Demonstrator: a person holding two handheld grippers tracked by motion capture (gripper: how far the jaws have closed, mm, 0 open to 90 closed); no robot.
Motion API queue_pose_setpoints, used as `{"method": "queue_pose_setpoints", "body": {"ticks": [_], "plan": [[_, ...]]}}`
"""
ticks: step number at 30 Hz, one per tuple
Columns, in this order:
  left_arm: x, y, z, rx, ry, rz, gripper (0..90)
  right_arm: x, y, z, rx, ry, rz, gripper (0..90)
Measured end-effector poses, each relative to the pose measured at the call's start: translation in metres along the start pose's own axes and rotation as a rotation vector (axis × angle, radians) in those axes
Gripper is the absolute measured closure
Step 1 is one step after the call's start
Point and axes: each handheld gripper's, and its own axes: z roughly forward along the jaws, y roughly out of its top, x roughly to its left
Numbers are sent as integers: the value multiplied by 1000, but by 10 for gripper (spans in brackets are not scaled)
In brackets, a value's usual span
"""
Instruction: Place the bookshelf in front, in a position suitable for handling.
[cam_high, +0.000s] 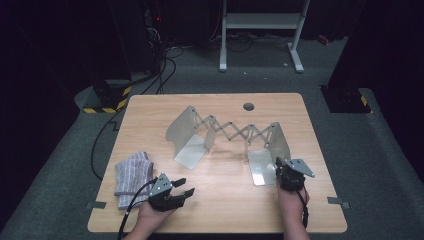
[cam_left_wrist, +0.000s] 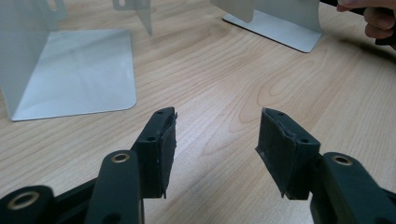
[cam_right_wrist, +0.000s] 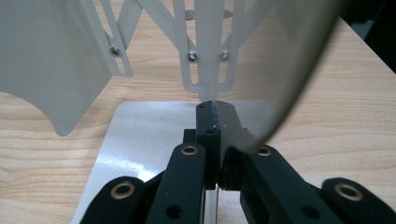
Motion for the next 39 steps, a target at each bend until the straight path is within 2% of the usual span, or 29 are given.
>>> {"method": "queue_pose_setpoints", "body": {"ticks": [2,3,4,8,9,10,12,14,15,18,20,24,28,29,31,34,35,39], "plan": [[1,0,-1,-3,3,-4,464,0,0,1,-3,0,-2,891],[3,0,-3,-4,24,-7,464,1,0,2,-6,1,-2,888],[3,0,-3,-4,24,-7,464,1,0,2,-6,1,-2,888],[11,0,-12,-24,73,-36,470,6,1,6,-12,7,-3,862],[17,1,-17,-32,102,-51,472,8,2,7,-15,12,-6,850],[17,1,-17,-32,102,-51,474,8,2,7,-15,12,-6,850],[24,0,-23,-40,119,-71,478,14,2,10,-12,30,-12,797],[32,1,-29,-51,144,-84,479,25,2,14,0,38,-49,707],[32,1,-29,-51,144,-84,480,25,2,14,0,38,-49,707],[39,3,-34,-59,180,-83,484,35,2,15,11,51,-71,612],[43,6,-35,-63,200,-86,484,35,2,15,13,54,-73,605],[51,16,-30,-58,237,-89,488,37,1,9,2,51,-90,602],[62,36,-19,-64,284,-66,499,37,1,8,4,56,-88,602],[62,36,-19,-64,284,-66,499,37,1,8,4,56,-88,602],[70,45,-12,-77,292,-85,504,36,1,8,3,55,-86,604],[78,57,-3,-80,307,-85,526,34,1,7,-2,54,-81,615],[83,65,5,-78,305,-82,548,33,1,6,-2,57,-80,630],[90,76,14,-76,313,-86,637,32,1,5,-8,67,-82,669]]}}
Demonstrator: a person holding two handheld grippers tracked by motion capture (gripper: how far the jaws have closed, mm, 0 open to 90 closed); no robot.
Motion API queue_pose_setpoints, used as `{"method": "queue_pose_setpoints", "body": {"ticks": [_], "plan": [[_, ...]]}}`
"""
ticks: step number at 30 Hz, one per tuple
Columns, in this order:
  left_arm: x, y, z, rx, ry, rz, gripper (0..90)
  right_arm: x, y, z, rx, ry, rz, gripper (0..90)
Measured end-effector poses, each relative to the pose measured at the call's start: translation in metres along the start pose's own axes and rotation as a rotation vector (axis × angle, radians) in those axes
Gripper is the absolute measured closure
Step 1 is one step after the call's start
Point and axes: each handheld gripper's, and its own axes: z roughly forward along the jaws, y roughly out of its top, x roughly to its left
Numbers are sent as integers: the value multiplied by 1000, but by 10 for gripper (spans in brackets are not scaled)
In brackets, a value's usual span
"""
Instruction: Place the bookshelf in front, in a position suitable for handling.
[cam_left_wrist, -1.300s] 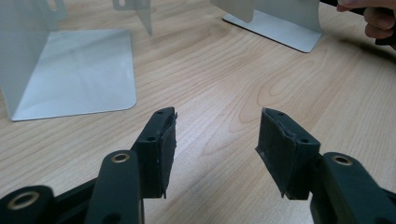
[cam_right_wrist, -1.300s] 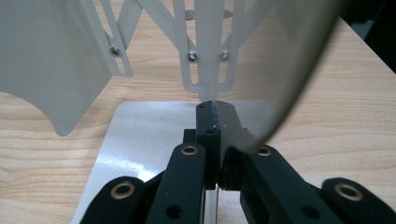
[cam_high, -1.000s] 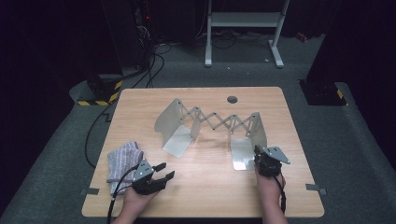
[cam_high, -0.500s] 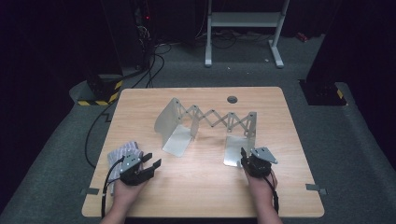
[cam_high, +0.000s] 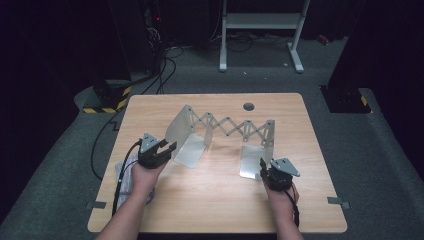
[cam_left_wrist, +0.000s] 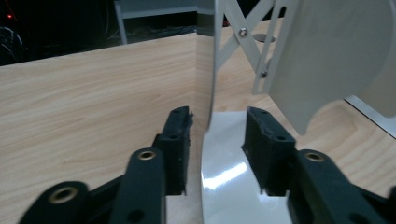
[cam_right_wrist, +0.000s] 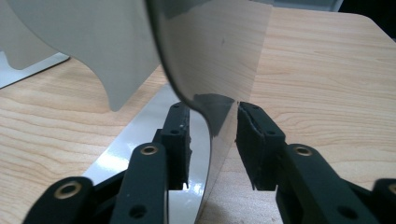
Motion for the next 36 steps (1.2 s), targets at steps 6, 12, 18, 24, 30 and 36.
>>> {"method": "queue_pose_setpoints", "body": {"ticks": [6,12,18,24,30,36], "plan": [[-1,2,3,-17,28,-10,847,-1,0,-1,-2,1,3,702],[-13,-3,-9,-15,42,37,862,-1,0,-1,-3,4,-1,726],[-40,-25,-49,-27,39,114,811,2,0,0,2,14,-12,753],[-49,-42,-75,-61,33,105,769,6,-1,0,4,37,-28,778],[-40,-53,-57,0,16,49,600,11,-2,1,12,57,-52,784],[-39,-51,-45,36,22,61,633,12,-3,-3,14,53,-59,783]]}}
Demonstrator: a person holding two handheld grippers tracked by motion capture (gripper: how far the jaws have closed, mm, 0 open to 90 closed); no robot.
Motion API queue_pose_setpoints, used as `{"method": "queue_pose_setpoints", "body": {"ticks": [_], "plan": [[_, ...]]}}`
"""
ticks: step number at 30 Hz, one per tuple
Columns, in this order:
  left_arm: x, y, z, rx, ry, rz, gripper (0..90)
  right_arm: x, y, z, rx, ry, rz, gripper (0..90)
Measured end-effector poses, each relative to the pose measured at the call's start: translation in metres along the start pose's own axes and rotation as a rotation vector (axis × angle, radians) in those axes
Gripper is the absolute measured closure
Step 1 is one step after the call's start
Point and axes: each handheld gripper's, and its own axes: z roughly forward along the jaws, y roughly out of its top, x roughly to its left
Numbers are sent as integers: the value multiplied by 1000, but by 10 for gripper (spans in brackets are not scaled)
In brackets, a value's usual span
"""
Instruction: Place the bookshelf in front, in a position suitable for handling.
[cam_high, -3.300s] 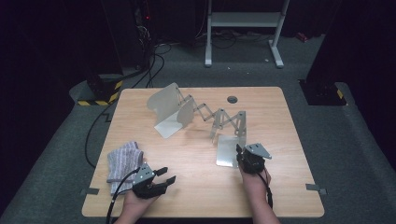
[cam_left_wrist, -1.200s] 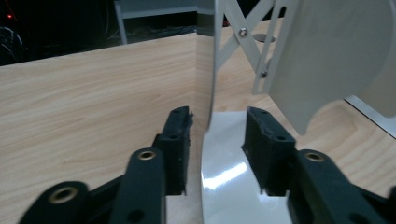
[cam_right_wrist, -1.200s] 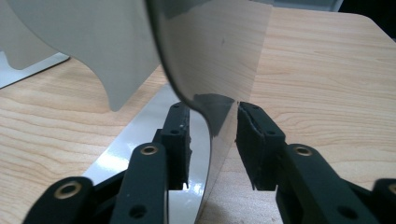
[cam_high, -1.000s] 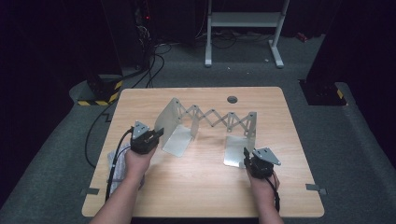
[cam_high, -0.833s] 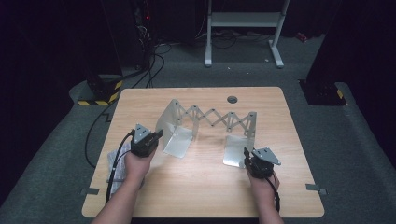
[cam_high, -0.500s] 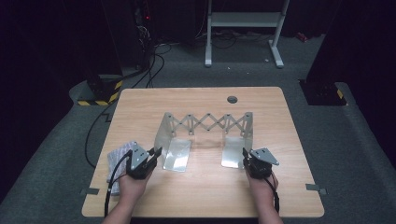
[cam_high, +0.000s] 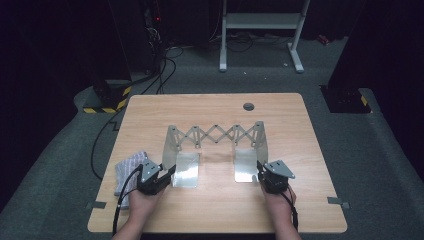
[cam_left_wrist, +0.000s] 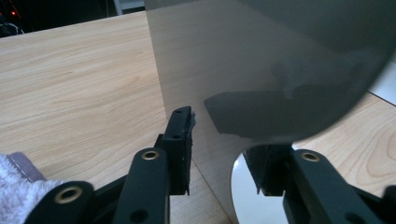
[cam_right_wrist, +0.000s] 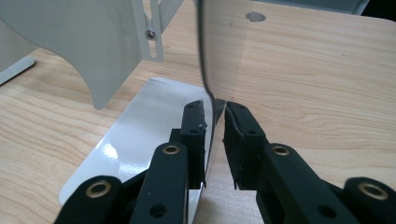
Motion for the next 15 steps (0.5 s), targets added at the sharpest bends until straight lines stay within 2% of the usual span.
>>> {"method": "queue_pose_setpoints", "body": {"ticks": [6,7,15], "plan": [[0,-2,-1,-9,4,9,717,-1,-1,-2,2,1,-3,822],[0,-2,-2,-8,6,17,717,-1,-1,-2,2,-2,-5,825],[3,-5,-4,-15,16,1,737,-6,2,6,-2,-15,-10,850]]}}
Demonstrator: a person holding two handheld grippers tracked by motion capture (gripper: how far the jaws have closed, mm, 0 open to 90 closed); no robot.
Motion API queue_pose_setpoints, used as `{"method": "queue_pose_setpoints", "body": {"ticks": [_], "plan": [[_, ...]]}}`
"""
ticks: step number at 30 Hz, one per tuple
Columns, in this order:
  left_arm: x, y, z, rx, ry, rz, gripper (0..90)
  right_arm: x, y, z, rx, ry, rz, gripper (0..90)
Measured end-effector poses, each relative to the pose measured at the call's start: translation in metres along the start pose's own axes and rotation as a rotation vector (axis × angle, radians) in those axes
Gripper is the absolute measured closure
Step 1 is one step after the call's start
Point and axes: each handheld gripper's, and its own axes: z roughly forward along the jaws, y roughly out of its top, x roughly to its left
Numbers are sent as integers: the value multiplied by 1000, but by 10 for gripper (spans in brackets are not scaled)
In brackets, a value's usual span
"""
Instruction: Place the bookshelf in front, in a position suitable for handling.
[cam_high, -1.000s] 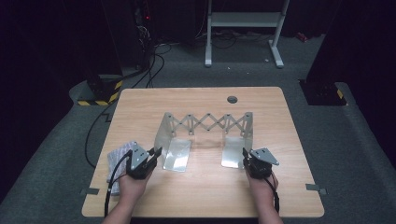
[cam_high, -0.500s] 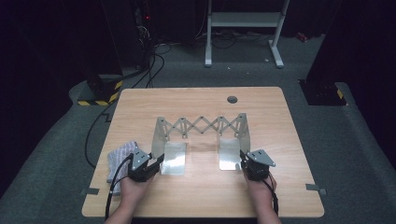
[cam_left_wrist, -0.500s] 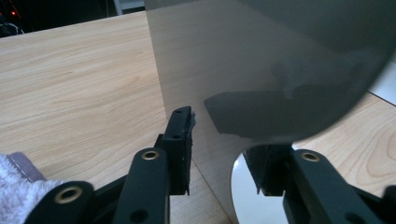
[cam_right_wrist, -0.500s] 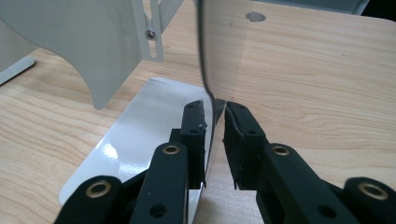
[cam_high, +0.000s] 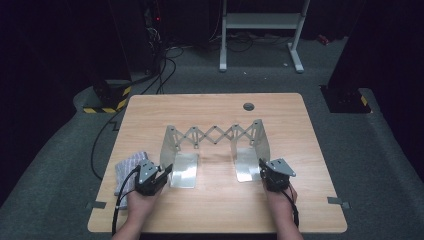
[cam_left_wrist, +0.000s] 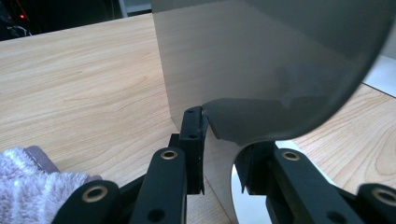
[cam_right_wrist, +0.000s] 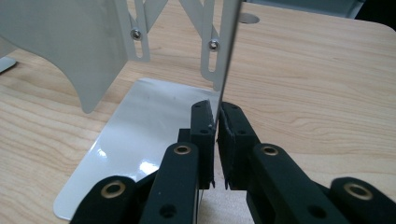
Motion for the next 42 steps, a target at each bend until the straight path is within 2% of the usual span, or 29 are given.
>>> {"method": "queue_pose_setpoints", "body": {"ticks": [8,15,26,42], "plan": [[-1,4,8,3,8,0,728,-1,2,3,-2,5,-1,845],[5,6,14,-3,13,-12,739,-1,1,-1,4,-2,-3,851],[9,6,17,-6,7,-26,741,1,-1,-4,2,2,0,849],[7,5,14,-4,16,-22,758,2,-2,-5,1,11,4,845]]}}
